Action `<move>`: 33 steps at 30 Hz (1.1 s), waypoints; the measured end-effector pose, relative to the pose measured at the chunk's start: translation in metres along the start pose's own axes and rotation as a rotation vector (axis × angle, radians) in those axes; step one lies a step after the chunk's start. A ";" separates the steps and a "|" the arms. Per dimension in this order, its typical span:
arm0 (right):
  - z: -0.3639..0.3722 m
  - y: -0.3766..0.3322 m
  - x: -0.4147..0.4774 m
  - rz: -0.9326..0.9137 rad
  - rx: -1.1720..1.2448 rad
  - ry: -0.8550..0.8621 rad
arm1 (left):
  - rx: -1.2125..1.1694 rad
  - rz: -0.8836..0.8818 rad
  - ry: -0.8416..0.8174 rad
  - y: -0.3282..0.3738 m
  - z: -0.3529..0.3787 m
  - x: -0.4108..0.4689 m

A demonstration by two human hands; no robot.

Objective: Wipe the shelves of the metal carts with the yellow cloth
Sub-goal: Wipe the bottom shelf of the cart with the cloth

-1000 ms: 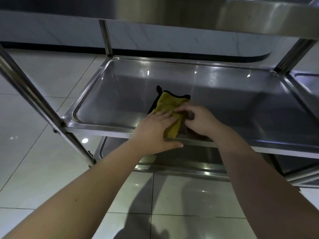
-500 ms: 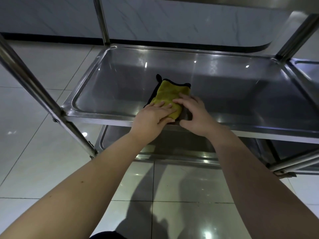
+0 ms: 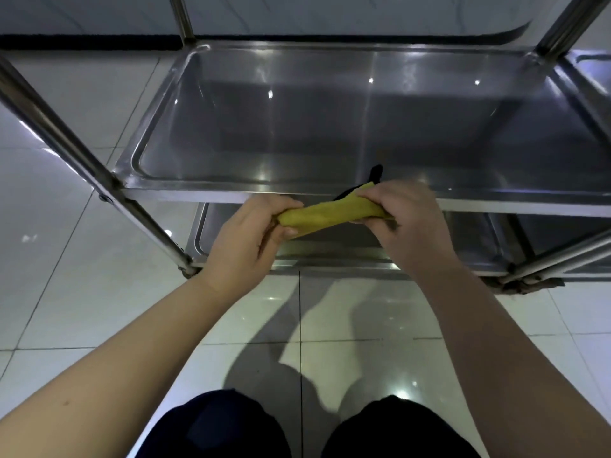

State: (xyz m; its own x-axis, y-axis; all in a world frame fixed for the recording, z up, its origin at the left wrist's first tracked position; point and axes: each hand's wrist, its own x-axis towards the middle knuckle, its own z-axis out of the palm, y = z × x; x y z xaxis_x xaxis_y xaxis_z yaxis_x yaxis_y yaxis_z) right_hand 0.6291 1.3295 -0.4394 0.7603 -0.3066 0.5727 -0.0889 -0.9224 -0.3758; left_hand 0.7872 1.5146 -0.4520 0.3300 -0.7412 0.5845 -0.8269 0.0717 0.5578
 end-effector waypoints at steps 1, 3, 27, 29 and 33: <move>-0.001 -0.003 -0.008 0.007 -0.034 -0.001 | -0.013 -0.020 0.019 0.001 0.005 -0.007; -0.003 -0.007 -0.021 0.067 -0.071 -0.029 | -0.044 -0.057 0.058 0.000 0.017 -0.019; 0.050 0.228 -0.150 0.665 -0.549 -0.435 | -0.171 -0.879 -0.230 -0.056 0.347 -0.006; 0.062 0.250 -0.137 0.743 -0.615 -0.389 | -0.135 -0.872 -0.239 -0.064 0.366 0.006; 0.123 0.255 -0.136 1.013 -0.365 -0.367 | 0.167 -0.620 -0.246 -0.081 0.378 -0.003</move>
State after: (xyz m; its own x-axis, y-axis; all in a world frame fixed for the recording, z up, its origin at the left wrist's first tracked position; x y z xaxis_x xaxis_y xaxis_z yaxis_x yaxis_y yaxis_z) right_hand 0.5822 1.1653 -0.7030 0.3695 -0.9179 -0.1446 -0.9060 -0.3213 -0.2756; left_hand 0.6811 1.2586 -0.7222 0.6685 -0.7433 0.0245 -0.5838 -0.5040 0.6365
